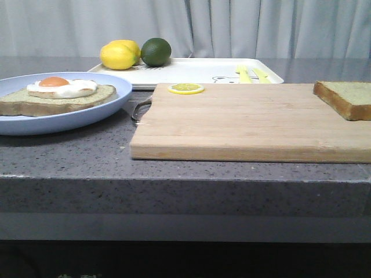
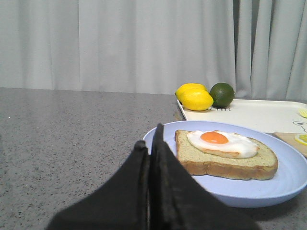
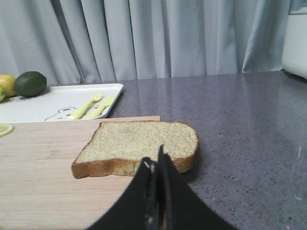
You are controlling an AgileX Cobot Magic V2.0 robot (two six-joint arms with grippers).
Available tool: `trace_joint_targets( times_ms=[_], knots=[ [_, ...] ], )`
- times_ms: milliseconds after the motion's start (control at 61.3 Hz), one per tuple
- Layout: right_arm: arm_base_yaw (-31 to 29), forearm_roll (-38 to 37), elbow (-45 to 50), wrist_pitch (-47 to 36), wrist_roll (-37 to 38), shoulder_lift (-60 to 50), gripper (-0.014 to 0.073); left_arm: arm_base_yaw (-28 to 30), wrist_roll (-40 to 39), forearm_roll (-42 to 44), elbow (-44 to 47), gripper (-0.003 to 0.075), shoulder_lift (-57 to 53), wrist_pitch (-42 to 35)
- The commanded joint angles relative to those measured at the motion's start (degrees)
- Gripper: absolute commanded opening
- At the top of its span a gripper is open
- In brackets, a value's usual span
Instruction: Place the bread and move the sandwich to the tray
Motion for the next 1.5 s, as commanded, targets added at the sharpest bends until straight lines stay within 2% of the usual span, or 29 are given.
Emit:
trace_joint_targets(
  times_ms=[0,82,245,441,571,946,1093,1175,1224,1338,1387,1485],
  knots=[
    [-0.44,0.21,-4.78,-2.35,-0.43,-1.10,-0.0068,0.03,-0.50,-0.99,-4.11,-0.0020,-1.21,-3.50],
    [-0.44,-0.70,-10.38,3.34,-0.43,-1.08,-0.0068,0.03,-0.50,-3.93,-9.13,-0.0020,-0.85,-0.13],
    [-0.44,-1.87,-23.00,12.69,-0.43,1.25,-0.0068,0.03,-0.50,-4.07,-21.57,-0.0020,2.84,9.79],
    [-0.44,-1.87,-36.42,22.02,-0.43,11.11,-0.0068,0.03,-0.50,-4.07,-36.78,-0.0020,12.53,20.70],
    [-0.44,-1.87,-43.11,29.66,-0.43,18.58,-0.0068,0.03,-0.50,-4.07,-43.56,-0.0020,19.28,26.70],
    [-0.44,-0.73,-44.73,35.83,-0.43,30.94,-0.0068,0.03,-0.50,-4.17,-43.42,-0.0020,29.28,26.63],
    [-0.44,-0.79,-44.73,38.49,-0.43,33.95,-0.0056,0.03,-0.50,-0.88,-43.33,-0.0020,31.40,26.64],
    [-0.44,-0.79,-44.73,39.55,-0.43,35.39,0.0022,0.03,-0.50,0.66,-43.33,-0.0006,31.77,26.31],
    [-0.44,-0.79,-44.73,39.87,-0.43,36.15,0.0119,0.03,-0.19,0.78,-43.33,0.0038,31.77,26.31],
    [-0.44,-0.71,-44.73,39.94,-0.43,37.59,0.0417,0.03,-0.50,0.78,-43.33,0.0256,31.77,26.23],
    [-0.44,-0.64,-44.73,39.82,-0.43,38.00,0.0510,0.03,-0.50,0.78,-43.33,0.0364,31.77,26.08],
    [-0.44,0.08,-44.73,39.81,-0.43,38.37,0.0578,0.03,-0.50,1.05,-43.33,0.0449,31.77,25.96]
  ],
)
